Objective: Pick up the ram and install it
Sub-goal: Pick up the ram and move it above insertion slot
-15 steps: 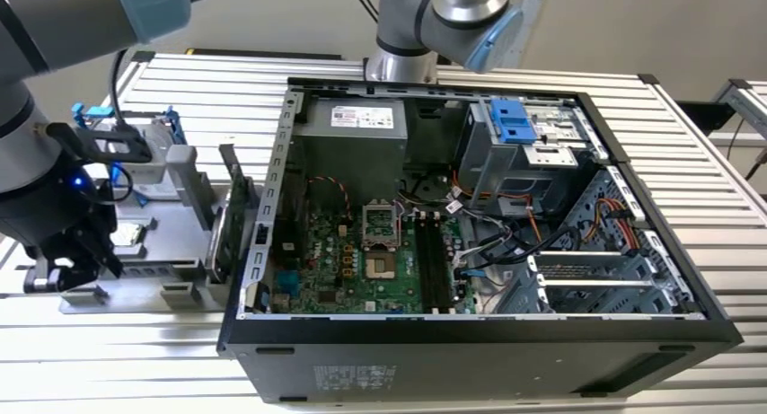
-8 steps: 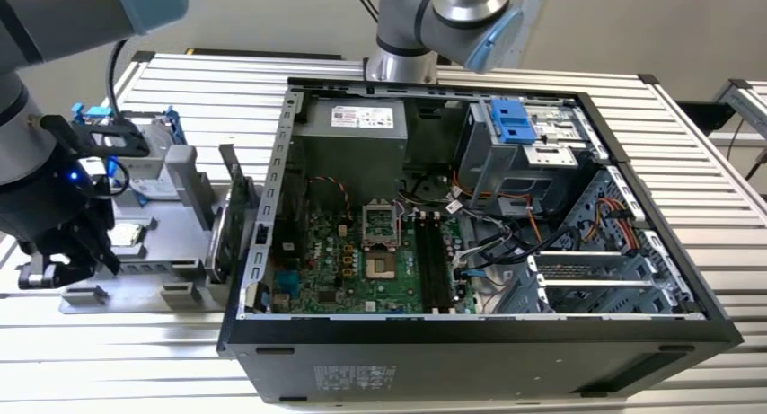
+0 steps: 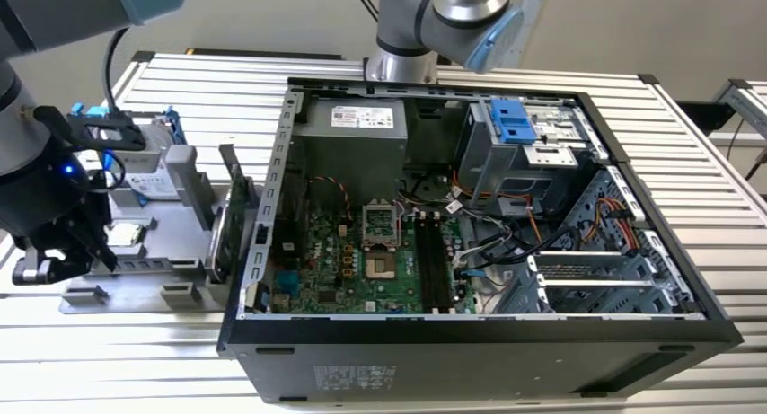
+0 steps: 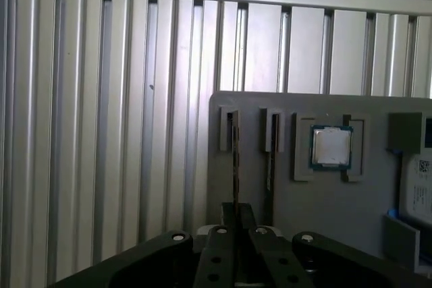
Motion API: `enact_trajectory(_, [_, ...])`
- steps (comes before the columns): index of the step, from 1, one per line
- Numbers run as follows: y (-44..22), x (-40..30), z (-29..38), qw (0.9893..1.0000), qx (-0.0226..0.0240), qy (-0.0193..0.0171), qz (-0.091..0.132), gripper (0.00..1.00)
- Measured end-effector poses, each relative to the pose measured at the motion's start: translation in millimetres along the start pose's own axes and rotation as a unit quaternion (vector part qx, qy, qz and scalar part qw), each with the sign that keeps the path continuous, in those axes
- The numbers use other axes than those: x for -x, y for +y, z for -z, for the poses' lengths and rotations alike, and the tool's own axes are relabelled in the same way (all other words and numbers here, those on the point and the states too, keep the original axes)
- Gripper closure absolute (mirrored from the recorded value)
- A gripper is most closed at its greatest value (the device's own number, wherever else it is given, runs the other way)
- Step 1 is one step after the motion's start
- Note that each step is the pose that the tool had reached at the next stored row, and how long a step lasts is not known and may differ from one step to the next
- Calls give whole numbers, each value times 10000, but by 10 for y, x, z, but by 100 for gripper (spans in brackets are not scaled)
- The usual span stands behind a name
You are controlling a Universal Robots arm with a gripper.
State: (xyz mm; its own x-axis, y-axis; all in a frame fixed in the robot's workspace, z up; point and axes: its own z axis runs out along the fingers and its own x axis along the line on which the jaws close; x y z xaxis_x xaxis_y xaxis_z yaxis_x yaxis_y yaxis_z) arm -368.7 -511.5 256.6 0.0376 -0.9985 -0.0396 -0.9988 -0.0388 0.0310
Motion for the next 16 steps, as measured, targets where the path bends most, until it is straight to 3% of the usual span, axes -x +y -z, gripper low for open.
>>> enact_trajectory(16, [6, 5, 129, 10000, 0, 0, 1, 100])
